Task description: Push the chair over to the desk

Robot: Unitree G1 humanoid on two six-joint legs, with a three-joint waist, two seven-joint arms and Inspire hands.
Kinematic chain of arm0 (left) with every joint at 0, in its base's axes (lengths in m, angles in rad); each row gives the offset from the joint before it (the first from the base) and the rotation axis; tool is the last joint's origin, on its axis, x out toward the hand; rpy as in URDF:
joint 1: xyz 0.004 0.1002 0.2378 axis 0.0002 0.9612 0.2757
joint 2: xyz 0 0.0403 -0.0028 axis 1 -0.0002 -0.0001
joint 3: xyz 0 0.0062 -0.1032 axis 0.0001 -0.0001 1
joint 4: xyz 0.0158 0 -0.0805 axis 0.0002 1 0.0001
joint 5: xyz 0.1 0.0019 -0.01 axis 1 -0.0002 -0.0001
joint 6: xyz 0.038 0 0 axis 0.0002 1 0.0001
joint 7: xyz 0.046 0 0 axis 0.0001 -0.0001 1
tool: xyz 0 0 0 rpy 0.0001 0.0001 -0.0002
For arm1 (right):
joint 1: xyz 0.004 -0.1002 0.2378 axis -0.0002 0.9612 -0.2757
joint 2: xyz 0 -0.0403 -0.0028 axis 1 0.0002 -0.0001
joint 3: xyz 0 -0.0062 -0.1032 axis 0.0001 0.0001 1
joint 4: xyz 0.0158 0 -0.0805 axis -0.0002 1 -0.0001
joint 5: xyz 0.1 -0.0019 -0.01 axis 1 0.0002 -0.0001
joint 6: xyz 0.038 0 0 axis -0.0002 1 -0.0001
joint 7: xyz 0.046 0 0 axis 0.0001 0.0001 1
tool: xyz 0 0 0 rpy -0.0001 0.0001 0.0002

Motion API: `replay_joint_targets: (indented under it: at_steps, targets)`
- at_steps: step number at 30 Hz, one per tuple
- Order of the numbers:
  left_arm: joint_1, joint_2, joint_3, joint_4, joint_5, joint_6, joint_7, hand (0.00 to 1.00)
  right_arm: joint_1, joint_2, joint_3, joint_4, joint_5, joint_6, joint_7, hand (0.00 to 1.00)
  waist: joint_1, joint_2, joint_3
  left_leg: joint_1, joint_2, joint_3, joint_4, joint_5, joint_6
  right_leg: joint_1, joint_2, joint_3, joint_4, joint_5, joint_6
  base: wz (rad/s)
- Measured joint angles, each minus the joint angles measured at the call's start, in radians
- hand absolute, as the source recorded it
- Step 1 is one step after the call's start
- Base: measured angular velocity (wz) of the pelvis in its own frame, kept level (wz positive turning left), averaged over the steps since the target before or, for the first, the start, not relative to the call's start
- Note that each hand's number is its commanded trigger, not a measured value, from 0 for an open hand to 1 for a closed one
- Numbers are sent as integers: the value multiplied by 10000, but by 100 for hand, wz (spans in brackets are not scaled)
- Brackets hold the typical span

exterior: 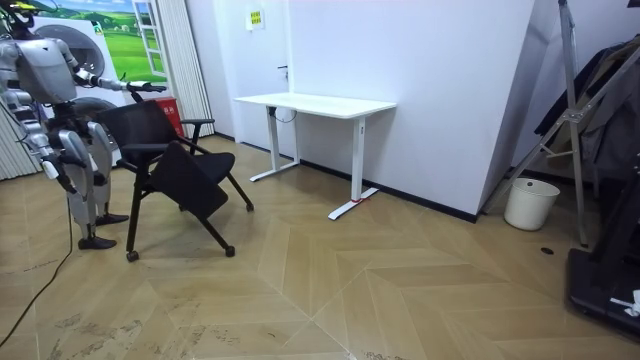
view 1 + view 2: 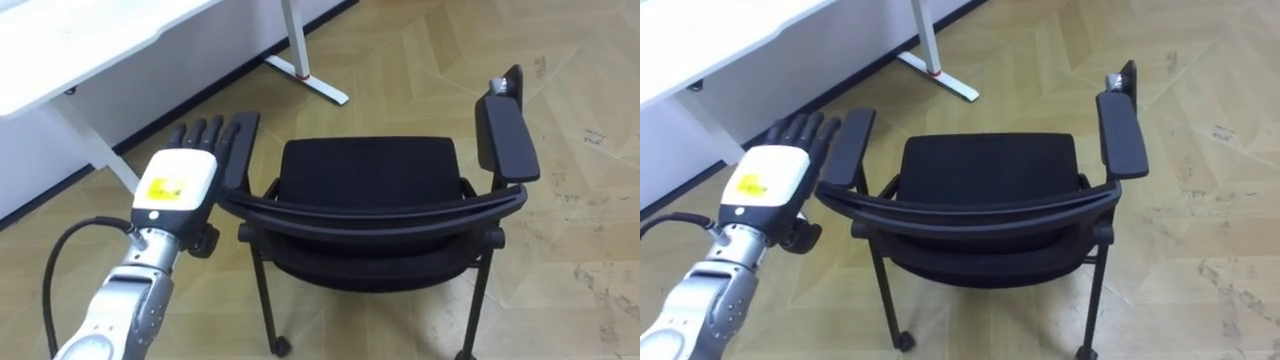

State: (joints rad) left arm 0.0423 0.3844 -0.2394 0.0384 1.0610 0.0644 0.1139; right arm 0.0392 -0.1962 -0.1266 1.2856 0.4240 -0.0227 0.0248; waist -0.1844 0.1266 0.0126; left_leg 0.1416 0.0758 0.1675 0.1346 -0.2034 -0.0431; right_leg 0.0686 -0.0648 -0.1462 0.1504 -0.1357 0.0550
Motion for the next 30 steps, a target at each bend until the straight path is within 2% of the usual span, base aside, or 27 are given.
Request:
replay_joint_targets:
  at_steps: [4,12,16,28,30]
  targets:
    - [0,21,-22,-95,0,-7,-131,0,-44,-1,15,17,17,-15,0,0,-71,-44,30,3,-1,0,2,0,0,-3,0,10,-1,-1,2,0]
    - [-1,39,-677,-734,-8,-116,-189,0,-52,26,274,112,59,-115,-6,0,-77,-76,48,23,-2,33,1,0,0,-2,2,41,-6,-2,3,-1]
    - [0,39,-876,-735,-74,-195,-189,0,-71,52,284,112,186,-115,-25,0,-99,-106,36,63,-1,198,-1,0,0,-4,5,83,-5,-2,3,-7]
    - [0,28,-1003,-706,-95,-198,-271,0,-116,81,283,110,296,-114,-160,0,-260,-137,26,81,0,259,-8,0,0,-20,9,120,-2,-2,3,0]
    - [1,3,-1120,-344,-119,-180,-353,0,-116,78,313,113,353,-112,-226,0,-250,-186,43,88,-1,352,-8,0,0,-29,10,146,-3,-2,3,-4]
